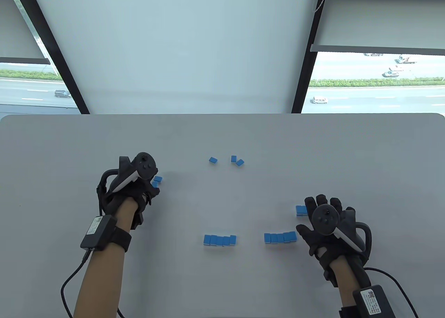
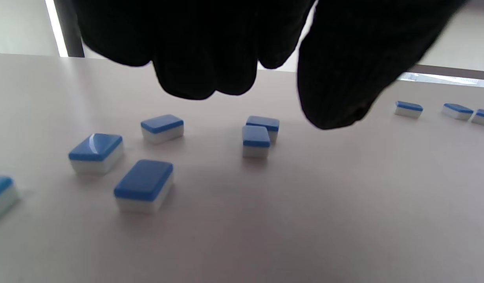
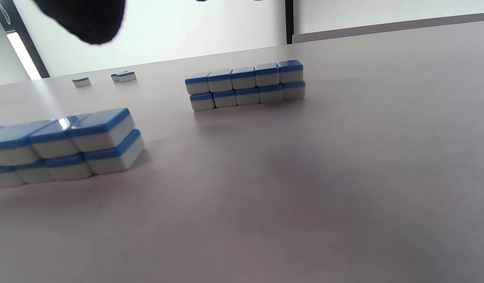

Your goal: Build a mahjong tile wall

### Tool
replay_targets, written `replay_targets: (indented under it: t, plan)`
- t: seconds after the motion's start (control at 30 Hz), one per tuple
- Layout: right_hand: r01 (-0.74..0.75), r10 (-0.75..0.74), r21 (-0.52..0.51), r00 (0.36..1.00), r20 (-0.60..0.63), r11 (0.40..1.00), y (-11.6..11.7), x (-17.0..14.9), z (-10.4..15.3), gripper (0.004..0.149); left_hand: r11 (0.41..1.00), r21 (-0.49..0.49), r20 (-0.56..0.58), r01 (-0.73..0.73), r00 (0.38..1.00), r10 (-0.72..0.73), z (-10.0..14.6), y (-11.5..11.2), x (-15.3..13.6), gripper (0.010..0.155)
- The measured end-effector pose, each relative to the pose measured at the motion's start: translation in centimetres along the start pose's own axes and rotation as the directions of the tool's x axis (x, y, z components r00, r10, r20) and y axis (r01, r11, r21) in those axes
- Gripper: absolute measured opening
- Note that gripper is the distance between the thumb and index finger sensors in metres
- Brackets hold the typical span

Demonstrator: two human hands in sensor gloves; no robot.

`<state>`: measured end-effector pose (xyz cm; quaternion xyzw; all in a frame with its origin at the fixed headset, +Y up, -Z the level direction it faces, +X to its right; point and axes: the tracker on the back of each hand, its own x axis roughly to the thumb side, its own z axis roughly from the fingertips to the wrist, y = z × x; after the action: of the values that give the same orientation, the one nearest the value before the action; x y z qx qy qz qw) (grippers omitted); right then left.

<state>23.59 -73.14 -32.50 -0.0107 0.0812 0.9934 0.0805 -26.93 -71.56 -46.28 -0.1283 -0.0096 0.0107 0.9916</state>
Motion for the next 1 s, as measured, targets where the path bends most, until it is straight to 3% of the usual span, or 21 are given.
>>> replay_targets:
  t: [0.2,1.0]
  plan:
    - [0.005,-0.005,-0.005,1.000,-0.008,1.000,-0.1,-0.2,0.1,0.081,0.998,-0.005,-0.012,0.068,0.998,-0.068,-1.7,-2.1,0.1,0.083]
    - [0.006,-0.006,0.001,1.000,-0.012,1.000,-0.1,-0.4,0.1,0.080,1.000,0.013,-0.154,0.018,0.988,-0.016,-3.2,-1.7,0.3,0.062]
